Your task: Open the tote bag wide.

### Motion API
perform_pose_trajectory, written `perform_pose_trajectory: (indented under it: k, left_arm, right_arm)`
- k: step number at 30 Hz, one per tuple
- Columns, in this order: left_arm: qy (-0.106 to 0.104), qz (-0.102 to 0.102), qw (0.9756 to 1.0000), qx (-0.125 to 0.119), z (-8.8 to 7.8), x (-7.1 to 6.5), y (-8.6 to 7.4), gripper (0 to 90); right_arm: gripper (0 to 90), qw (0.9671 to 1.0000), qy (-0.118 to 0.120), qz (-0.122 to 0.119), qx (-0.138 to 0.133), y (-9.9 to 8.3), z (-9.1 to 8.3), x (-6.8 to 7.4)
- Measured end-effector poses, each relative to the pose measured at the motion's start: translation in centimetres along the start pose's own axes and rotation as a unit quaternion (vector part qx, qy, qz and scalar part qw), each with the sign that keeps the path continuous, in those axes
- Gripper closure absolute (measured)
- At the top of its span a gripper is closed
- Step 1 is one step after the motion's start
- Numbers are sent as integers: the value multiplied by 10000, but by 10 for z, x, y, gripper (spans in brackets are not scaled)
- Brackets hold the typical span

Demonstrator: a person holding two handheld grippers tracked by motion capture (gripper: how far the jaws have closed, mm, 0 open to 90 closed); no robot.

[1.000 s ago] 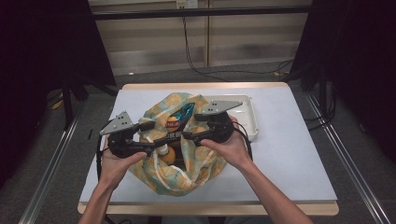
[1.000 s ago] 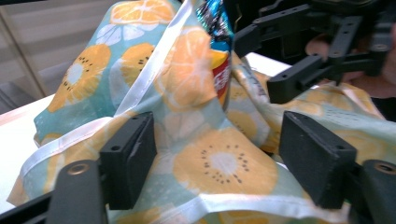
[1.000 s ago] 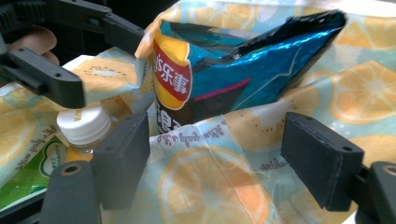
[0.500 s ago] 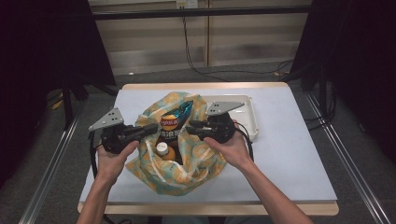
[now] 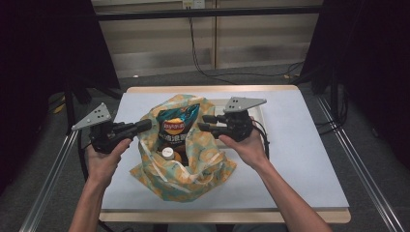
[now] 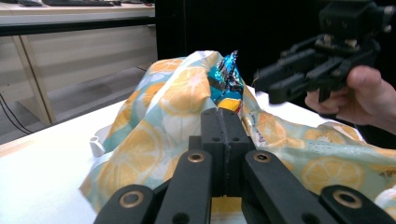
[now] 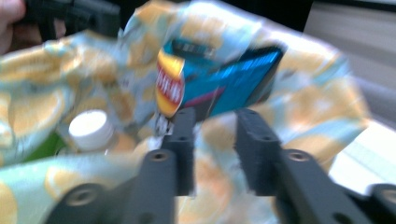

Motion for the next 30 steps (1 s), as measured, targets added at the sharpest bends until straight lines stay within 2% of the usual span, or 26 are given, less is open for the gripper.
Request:
perform_pose_trajectory:
  k: [2, 5, 6, 7, 10, 11, 15, 17, 18, 19, 20, 22, 24, 26, 27, 29, 30]
  left_arm:
    - [-63, -70, 9999, -100, -3, 3, 0, 900]
    - [-39, -85, 9999, -119, -7, 4, 1, 900]
    - [-55, -102, 9998, -133, -7, 5, 1, 900]
    - [19, -67, 9999, -76, -9, 6, 1, 900]
    - [-2, -103, 9999, -117, -10, 7, 2, 900]
    - [-35, -99, 9999, -134, -10, 8, 2, 900]
    - [12, -104, 9998, -162, -14, 11, 2, 900]
    - [109, -139, 9996, -207, -18, 17, 2, 900]
    - [109, -139, 9996, -207, -18, 17, 2, 900]
    - [173, -146, 9996, -182, -19, 19, 2, 900]
    - [128, -194, 9995, -229, -20, 21, 1, 900]
    - [166, -263, 9991, -277, -22, 25, -1, 900]
    - [304, -332, 9988, -216, -23, 30, -5, 900]
    - [275, -404, 9986, -223, -24, 34, -9, 900]
    - [341, -419, 9984, -179, -24, 36, -11, 900]
    - [336, -574, 9976, -212, -24, 43, -17, 900]
    - [402, -642, 9968, -234, -24, 46, -21, 900]
  right_arm:
    - [547, 10000, -11, -36, -48, 6, 0, -3]
    - [396, 9999, 45, -37, -144, 17, 6, -13]
    - [382, 9998, 116, -30, -153, 19, 9, -15]
    - [344, 9998, 128, -44, -143, 21, 13, -17]
    - [297, 9994, 304, -44, -165, 24, 24, -22]
    - [300, 9991, 396, -45, -155, 26, 30, -22]
    - [457, 9986, 497, -134, -72, 27, 42, -17]
    - [519, 9986, 506, -138, 18, 25, 43, -14]
    - [519, 9986, 506, -138, 18, 25, 43, -14]
    - [565, 9983, 567, -159, 22, 23, 43, -11]
    - [566, 9985, 536, -147, 27, 22, 43, -10]
    - [599, 9984, 536, -158, 18, 21, 41, -8]
    - [571, 9983, 560, -177, 6, 20, 39, -7]
    - [498, 9975, 681, -184, 11, 19, 35, -6]
    - [481, 9971, 726, -229, 28, 18, 33, -4]
    - [472, 9966, 776, -289, 45, 17, 30, -2]
    - [471, 9963, 800, -316, 42, 16, 29, 0]
Point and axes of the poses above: each handheld gripper's, and its own axes: z roughly forward along the jaws, y roughly out of its top, x roughly to its left, the point moved 4 cm from there along z, roughly forward along the jaws, and after that the axes turned 3 degrees about -z, right-handed, at the moved point
